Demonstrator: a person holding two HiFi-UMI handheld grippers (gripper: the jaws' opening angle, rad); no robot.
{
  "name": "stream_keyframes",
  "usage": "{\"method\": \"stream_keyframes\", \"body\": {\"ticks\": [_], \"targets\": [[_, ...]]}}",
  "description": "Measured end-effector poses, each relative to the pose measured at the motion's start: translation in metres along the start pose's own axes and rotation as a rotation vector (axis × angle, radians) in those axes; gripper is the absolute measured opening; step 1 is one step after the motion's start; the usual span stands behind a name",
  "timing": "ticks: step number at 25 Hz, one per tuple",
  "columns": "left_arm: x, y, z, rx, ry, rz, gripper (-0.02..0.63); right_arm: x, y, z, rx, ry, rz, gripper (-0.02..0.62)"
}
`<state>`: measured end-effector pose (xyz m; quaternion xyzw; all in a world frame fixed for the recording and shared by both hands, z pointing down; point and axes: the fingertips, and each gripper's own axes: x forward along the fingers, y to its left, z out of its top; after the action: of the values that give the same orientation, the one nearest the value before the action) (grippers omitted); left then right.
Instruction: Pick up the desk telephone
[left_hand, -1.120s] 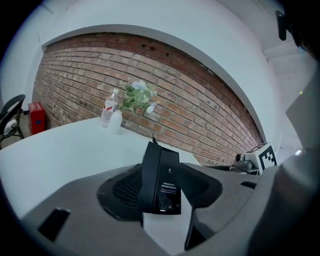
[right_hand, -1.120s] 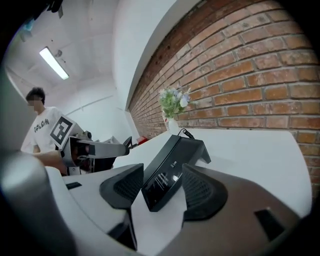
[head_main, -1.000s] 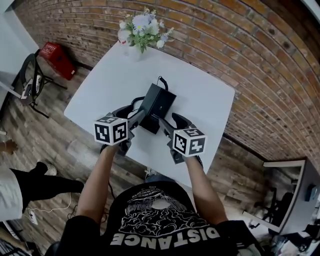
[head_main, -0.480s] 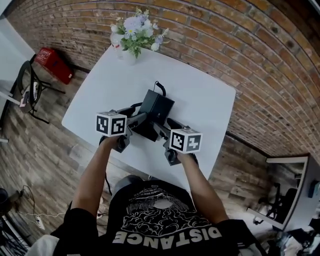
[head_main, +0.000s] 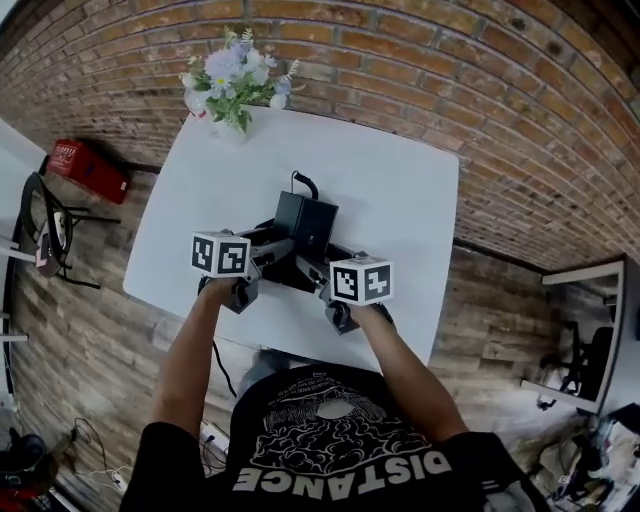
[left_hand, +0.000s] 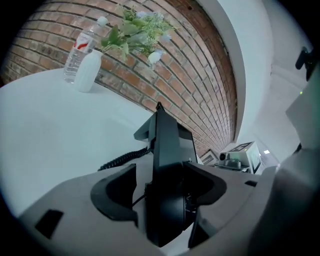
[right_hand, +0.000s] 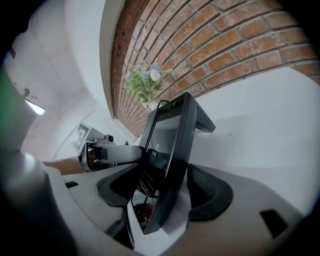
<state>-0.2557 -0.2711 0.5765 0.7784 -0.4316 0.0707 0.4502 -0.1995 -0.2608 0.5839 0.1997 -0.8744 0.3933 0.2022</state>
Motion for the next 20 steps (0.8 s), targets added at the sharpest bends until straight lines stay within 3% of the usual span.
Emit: {"method": "stream_keyframes", "body": {"ticks": [5, 11, 20], "targets": [[0.0042, 0.0003, -0.0017, -0.006, 0.050, -0.081, 0.279, 0.0029, -0.0041, -0.0012, 0.010, -0.025, -0.067, 0.276], [0.0067, -0.0016, 0.0001, 0.009, 0.092, -0.129, 0.264, 0.0023, -0.0055, 0.0010, 0.032, -0.046, -0.086, 0.279], [0.0053, -0.0071, 0.0003, 0.040, 0.070, -0.161, 0.205, 0.0031, -0.0049, 0.0008, 0.065, -0.075, -0.107, 0.273]]}}
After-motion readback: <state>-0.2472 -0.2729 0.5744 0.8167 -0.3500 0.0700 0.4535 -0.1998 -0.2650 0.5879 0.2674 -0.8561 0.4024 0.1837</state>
